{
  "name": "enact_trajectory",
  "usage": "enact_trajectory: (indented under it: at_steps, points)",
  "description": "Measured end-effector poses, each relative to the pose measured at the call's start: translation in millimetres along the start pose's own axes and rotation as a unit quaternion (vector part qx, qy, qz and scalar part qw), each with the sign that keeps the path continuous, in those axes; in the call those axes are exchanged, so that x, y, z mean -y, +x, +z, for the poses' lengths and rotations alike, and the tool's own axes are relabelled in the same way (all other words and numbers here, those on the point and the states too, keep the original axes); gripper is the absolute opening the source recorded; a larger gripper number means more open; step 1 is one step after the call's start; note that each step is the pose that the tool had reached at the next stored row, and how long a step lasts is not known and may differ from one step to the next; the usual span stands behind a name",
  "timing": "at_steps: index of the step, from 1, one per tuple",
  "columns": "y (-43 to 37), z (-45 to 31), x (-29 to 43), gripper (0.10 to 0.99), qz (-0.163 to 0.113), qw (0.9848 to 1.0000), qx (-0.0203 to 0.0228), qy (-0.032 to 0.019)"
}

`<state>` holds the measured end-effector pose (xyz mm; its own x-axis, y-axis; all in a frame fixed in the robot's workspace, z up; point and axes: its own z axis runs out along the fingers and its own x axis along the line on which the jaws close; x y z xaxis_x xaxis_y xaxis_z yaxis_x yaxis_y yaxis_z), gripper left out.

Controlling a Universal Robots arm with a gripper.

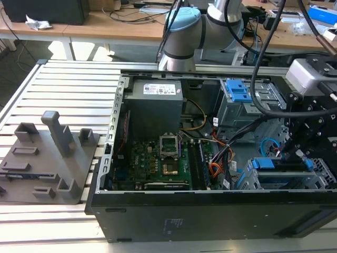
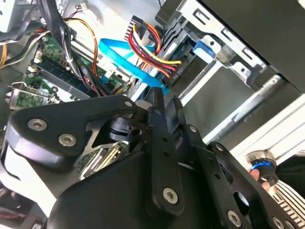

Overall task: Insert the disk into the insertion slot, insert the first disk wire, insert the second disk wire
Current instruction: 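Insert the second disk wire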

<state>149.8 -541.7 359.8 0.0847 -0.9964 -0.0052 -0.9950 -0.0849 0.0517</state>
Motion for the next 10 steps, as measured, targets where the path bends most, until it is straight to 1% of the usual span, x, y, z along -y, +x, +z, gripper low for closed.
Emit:
enact_trajectory:
  at_steps: [1,2,3,6,10]
  points:
    - [-0.2,-3.3,-0.2,0.239,0.0,1.0,0.0,0.0001]
    - [-0.4,-6.5,-0.3,0.161,0.0,1.0,-0.0001,0.0001]
    - [-0.5,-11.6,-0.6,0.106,0.0,1.0,-0.0001,0.0002]
    - [-0.7,-21.1,-1.1,0.106,0.0,1.0,-0.0002,0.0003]
    - [-0.7,-22.2,-1.2,0.106,0.0,1.0,-0.0001,0.0003]
